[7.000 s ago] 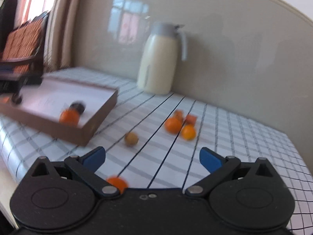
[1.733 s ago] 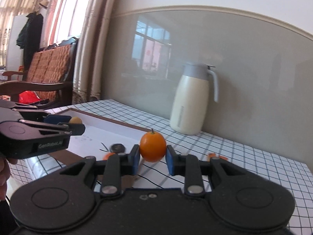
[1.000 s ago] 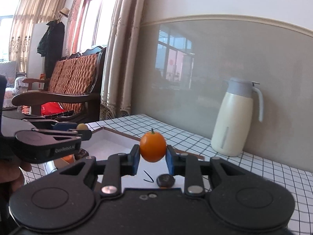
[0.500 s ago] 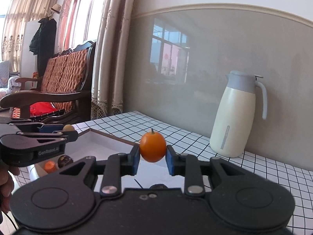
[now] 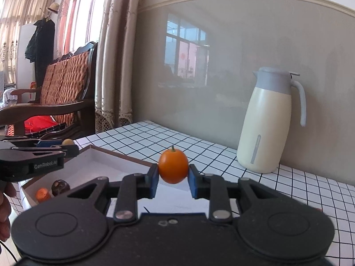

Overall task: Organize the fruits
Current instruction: 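Carry the brown fruit in the left tool and the orange in the right tool over the box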

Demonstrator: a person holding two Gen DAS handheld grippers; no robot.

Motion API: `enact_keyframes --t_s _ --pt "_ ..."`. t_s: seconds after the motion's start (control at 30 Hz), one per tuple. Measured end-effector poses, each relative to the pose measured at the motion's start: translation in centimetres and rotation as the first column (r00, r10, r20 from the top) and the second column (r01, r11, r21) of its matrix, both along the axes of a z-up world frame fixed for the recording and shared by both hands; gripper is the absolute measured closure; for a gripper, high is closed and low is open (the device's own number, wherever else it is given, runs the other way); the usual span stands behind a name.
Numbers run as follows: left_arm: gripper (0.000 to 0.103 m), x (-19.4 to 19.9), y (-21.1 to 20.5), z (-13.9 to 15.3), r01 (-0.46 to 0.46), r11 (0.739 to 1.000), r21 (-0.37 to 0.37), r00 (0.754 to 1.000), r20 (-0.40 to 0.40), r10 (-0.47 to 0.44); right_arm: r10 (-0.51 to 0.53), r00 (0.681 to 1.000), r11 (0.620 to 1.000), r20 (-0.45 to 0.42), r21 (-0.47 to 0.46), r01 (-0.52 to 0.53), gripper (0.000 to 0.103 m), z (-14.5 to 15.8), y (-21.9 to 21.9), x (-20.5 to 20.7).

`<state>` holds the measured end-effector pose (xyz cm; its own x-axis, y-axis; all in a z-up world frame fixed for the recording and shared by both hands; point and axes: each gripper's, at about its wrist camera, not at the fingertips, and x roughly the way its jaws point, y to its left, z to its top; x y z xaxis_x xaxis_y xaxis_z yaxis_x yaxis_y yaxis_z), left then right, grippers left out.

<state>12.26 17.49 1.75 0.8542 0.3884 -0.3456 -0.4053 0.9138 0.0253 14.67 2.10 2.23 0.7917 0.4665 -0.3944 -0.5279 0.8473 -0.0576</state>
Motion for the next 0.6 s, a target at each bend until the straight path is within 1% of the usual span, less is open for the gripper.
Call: enact_keyframes --t_s 0.6 --pt "0.076 1.6 1.9 -0.2 -0.034 0.999 -0.031 0.999 -0.017 0.034 -0.028 0.998 1.000 -0.054 -0.005 0.028 0.084 -0.9 -0.3 2.6"
